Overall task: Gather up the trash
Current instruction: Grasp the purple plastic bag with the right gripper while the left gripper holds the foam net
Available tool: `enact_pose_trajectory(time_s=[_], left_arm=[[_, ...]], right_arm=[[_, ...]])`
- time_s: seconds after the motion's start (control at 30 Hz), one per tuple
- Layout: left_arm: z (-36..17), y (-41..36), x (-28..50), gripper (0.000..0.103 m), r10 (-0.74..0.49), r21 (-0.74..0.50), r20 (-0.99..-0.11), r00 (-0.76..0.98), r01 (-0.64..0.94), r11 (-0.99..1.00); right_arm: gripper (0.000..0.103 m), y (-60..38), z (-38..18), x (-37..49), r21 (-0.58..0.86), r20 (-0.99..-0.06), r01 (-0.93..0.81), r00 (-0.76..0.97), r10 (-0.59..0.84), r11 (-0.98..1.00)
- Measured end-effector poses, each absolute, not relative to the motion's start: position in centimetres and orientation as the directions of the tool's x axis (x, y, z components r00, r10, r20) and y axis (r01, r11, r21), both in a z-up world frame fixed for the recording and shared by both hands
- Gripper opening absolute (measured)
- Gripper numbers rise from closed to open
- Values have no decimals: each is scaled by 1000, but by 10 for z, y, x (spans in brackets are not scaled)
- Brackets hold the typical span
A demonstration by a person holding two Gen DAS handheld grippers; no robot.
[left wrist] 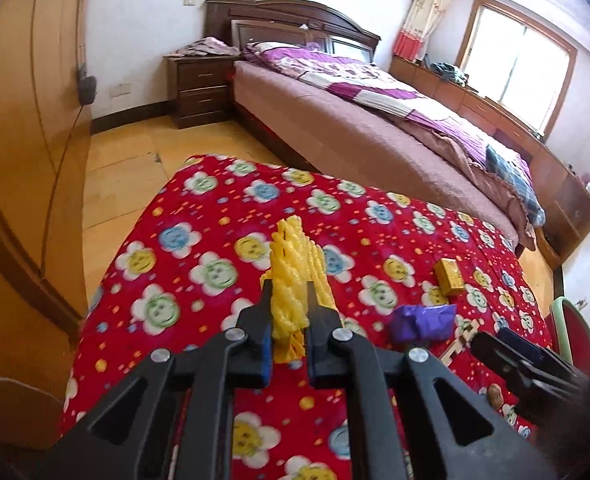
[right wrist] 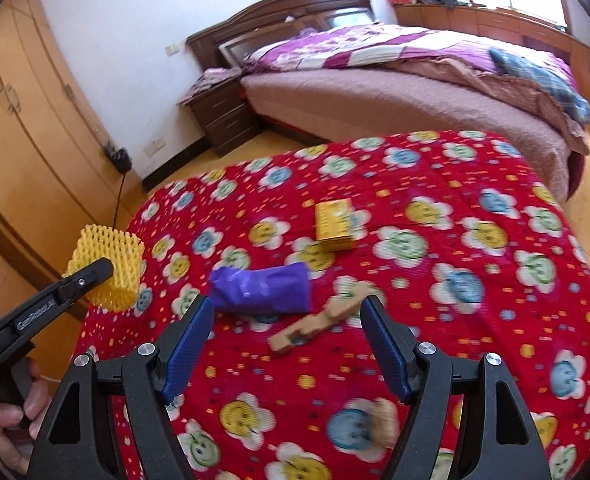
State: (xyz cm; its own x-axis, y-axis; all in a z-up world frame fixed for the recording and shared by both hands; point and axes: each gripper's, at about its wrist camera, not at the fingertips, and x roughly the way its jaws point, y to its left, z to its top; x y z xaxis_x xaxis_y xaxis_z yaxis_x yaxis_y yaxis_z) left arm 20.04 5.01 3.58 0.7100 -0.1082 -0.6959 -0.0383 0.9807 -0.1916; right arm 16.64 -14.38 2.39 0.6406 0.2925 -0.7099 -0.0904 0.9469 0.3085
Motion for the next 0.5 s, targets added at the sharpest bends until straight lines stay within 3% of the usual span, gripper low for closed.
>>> enact_pose_trajectory(time_s=[0.5], left_arm=[[18, 74, 183, 11, -96, -221, -709, 699, -90, 971]], right_arm=[[80, -98, -7, 210, 187, -776, -102, 594, 210, 977]])
